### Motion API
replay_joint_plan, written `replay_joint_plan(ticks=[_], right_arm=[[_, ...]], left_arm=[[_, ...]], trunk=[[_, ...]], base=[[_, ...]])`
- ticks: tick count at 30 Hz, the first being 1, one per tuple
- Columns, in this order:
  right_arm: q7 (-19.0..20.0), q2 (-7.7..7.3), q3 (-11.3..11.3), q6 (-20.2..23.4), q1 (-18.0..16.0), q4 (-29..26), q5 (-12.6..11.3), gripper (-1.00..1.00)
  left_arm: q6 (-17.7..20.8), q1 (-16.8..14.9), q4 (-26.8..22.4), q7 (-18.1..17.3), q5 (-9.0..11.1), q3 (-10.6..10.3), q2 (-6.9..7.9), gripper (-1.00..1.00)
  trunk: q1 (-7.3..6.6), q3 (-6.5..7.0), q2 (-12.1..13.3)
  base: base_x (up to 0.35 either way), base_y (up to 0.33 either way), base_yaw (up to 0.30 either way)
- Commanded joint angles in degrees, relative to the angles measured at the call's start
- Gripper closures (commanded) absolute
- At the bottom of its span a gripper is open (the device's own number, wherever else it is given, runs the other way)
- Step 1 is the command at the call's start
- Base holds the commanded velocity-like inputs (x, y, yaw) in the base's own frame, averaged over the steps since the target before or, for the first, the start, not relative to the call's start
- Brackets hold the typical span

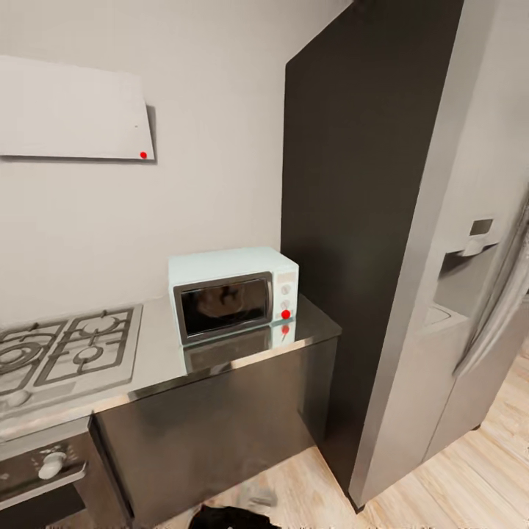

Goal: In the kitchen, take the popcorn bag from the countertop, put it into the microwave, and heat it until the popcorn is cooked so the cooked popcorn ends up inside the bag.

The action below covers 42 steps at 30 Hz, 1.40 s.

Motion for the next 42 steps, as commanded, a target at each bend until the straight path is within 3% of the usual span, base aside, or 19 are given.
replay_joint_plan(ticks=[1, 2, 4, 6, 8, 10, 13, 16, 26, 42], right_arm=[[0.1, -0.05, -0.5, -0.2, -0.1, 0.2, 0.5, -1.00], [0.1, -0.05, -0.5, -0.2, -0.1, 0.2, 0.5, -1.00], [0.1, -0.01, -0.5, -0.2, -0.1, 0.2, 0.5, -1.00], [0.1, -0.26, -0.5, -0.2, -0.1, 0.2, 0.5, -1.00], [0.1, -0.27, -0.5, -0.2, -0.1, 0.2, 0.5, -1.00], [0.1, -0.23, -0.4, -0.3, 0.2, 0.2, 0.5, -1.00], [0.1, -0.14, -0.3, -0.4, 0.9, 0.2, 0.5, -1.00], [0.1, -0.23, -0.4, -0.5, 1.0, 0.2, 0.5, -1.00], [0.1, 0.01, -0.3, 0.0, 1.0, 0.2, 0.5, -1.00], [0.1, -0.03, -0.3, -0.4, 1.0, 0.2, 0.5, -1.00]], left_arm=[[-0.5, -0.1, 6.2, -0.2, 1.6, 0.0, 0.02, -1.00], [-1.7, -0.1, 10.2, -0.2, 2.7, 0.0, 0.02, -1.00], [-11.4, 0.0, 27.1, -0.4, 8.0, 0.0, -0.06, -1.00], [-17.0, 0.2, 35.9, -0.4, 11.3, 0.1, -0.12, -1.00], [-20.8, 0.5, 39.0, -0.4, 14.0, 0.1, 0.48, -1.00], [-21.8, 2.1, 39.6, -0.4, 14.7, 0.1, 0.86, -1.00], [-28.1, 4.4, 39.9, -0.4, 16.8, 0.1, 2.14, -1.00], [-29.9, 4.9, 39.9, -0.4, 18.0, 0.0, 2.64, -1.00], [-30.5, 5.1, 39.9, -0.4, 18.4, 0.0, 2.75, -1.00], [-30.5, 5.1, 39.9, -0.4, 18.3, 0.0, 2.68, -1.00]], trunk=[[-0.02, -0.07, -0.1], [-0.02, -0.07, -0.1], [-0.02, -0.07, -0.1], [-0.02, -0.07, -0.1], [-0.02, -0.07, -0.1], [-0.02, -0.07, -0.1], [-0.02, -0.07, -0.1], [-0.02, -0.07, -0.1], [-0.02, -0.07, -0.1], [-0.02, -0.07, -0.1]], base=[[-0.104, -0.021, 0.000], [-0.066, -0.013, 0.000], [-0.019, -0.004, 0.000], [-0.005, -0.001, 0.000], [-0.001, 0.000, 0.000], [0.000, 0.000, 0.000], [0.000, 0.000, 0.000], [0.000, 0.000, 0.000], [0.000, 0.000, 0.018], [0.000, 0.000, 0.257]])
